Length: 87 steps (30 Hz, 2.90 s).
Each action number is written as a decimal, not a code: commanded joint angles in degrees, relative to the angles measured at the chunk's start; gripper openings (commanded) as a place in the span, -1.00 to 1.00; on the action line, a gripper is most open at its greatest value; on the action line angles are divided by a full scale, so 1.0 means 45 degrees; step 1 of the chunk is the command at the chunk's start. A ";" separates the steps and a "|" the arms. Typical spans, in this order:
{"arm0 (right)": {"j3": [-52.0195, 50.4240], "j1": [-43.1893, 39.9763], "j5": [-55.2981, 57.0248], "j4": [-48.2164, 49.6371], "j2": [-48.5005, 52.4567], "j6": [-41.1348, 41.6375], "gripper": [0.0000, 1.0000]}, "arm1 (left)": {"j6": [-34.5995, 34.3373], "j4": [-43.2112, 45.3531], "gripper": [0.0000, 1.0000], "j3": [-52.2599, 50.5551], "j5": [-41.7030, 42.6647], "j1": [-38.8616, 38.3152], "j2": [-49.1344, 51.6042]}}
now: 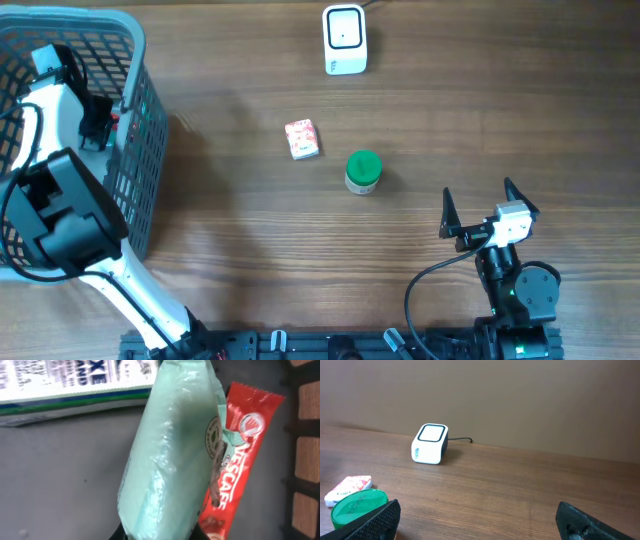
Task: Scan the item barcode
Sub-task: 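Reach left gripper into basket and grasp the tissue-wipe pack, then carry wipe pack with left gripper and place it beside the jar, then reach left gripper into basket and grasp the red Nescafe stick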
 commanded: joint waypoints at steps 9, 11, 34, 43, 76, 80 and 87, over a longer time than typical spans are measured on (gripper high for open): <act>-0.0010 -0.0049 0.0034 0.0034 -0.0024 -0.0063 0.99 | 0.0500 -0.1321 -0.92 -0.0486 0.0525 0.0204 -0.6343; -0.0010 -0.0049 0.0034 0.0034 -0.0024 -0.0068 0.99 | 0.0500 -0.1690 -0.92 -0.0486 0.1049 -0.0010 -0.7922; -0.0010 -0.0049 0.0034 0.0034 -0.0024 -0.0068 0.99 | -0.0903 -0.2390 -0.92 -0.4260 0.0389 -1.3231 -0.7237; -0.0010 -0.0049 0.0034 0.0034 -0.0024 -0.0068 0.99 | -0.1948 -0.0243 -0.70 -0.5061 0.1185 -1.4460 -0.4546; -0.0010 -0.0049 0.0034 0.0034 -0.0024 -0.0068 0.99 | 0.1593 0.1209 1.00 -0.3376 -0.4512 -0.6314 -1.2347; -0.0010 -0.0049 0.0034 0.0034 -0.0024 -0.0063 0.99 | 0.1302 0.1496 1.00 -0.3381 -0.3497 -0.4231 -1.1259; -0.0010 -0.0049 0.0034 0.0034 -0.0024 -0.0068 1.00 | 0.2482 0.2924 1.00 -0.3381 -0.3279 -0.2210 -0.7800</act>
